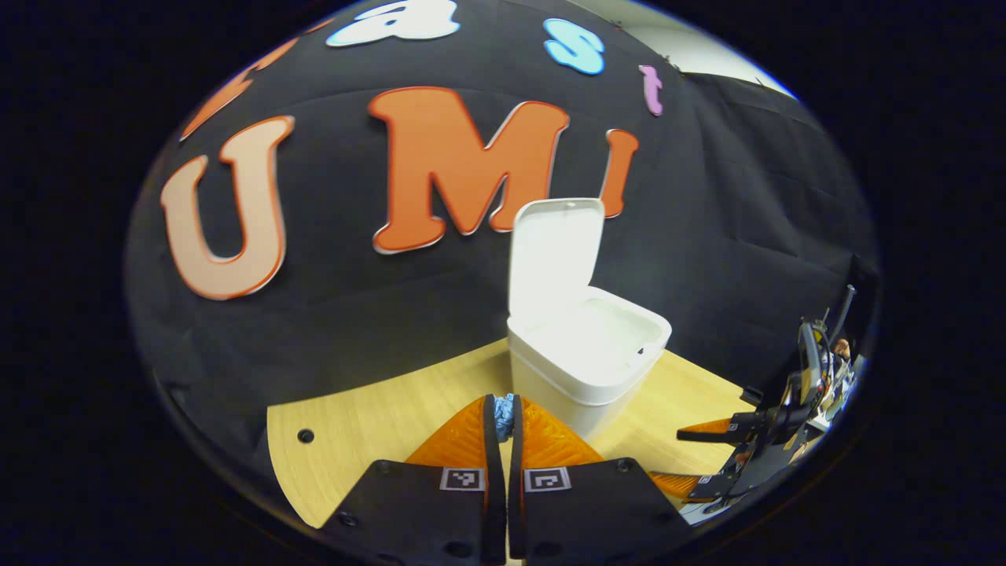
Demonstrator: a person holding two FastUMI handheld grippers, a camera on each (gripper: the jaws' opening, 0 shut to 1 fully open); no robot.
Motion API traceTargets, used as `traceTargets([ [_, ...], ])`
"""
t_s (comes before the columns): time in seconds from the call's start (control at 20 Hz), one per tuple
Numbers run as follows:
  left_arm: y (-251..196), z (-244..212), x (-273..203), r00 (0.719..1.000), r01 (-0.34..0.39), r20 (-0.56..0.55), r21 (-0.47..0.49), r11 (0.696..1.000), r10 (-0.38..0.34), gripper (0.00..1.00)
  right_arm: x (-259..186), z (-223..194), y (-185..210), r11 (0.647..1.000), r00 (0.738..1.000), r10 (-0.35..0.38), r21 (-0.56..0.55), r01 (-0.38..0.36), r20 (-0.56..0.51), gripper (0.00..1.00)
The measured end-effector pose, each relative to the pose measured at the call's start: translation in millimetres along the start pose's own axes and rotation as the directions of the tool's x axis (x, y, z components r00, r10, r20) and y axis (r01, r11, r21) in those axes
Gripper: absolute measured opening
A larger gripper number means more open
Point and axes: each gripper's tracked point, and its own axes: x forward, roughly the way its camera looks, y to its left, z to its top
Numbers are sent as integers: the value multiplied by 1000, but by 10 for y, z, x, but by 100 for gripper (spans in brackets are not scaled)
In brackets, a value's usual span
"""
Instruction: Press the lid of the desktop garbage bin to open it, pick up the crumpled paper on the desktop and throw it into the bin, then pick up the pop can on the desktop and drop it into the bin, and finally close the garbage bin lid.
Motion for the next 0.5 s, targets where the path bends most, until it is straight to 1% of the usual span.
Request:
traceTargets([
  [0.1,-241,220,248,998,63,-3,30,998,-63,4,-10,-57,-43,1000,1000,-6,11,6,-6,100],
  [0.25,-566,271,623,988,150,-39,60,987,-148,4,-60,-123,-204,998,999,-38,50,39,-15,100],
  [0.35,-775,349,909,980,193,-61,56,980,-190,5,-107,-152,-352,995,998,-67,69,68,-19,100],
  [0.5,-967,360,1331,972,224,-90,57,973,-219,4,-189,-209,-554,988,994,-110,104,112,-26,100],
])
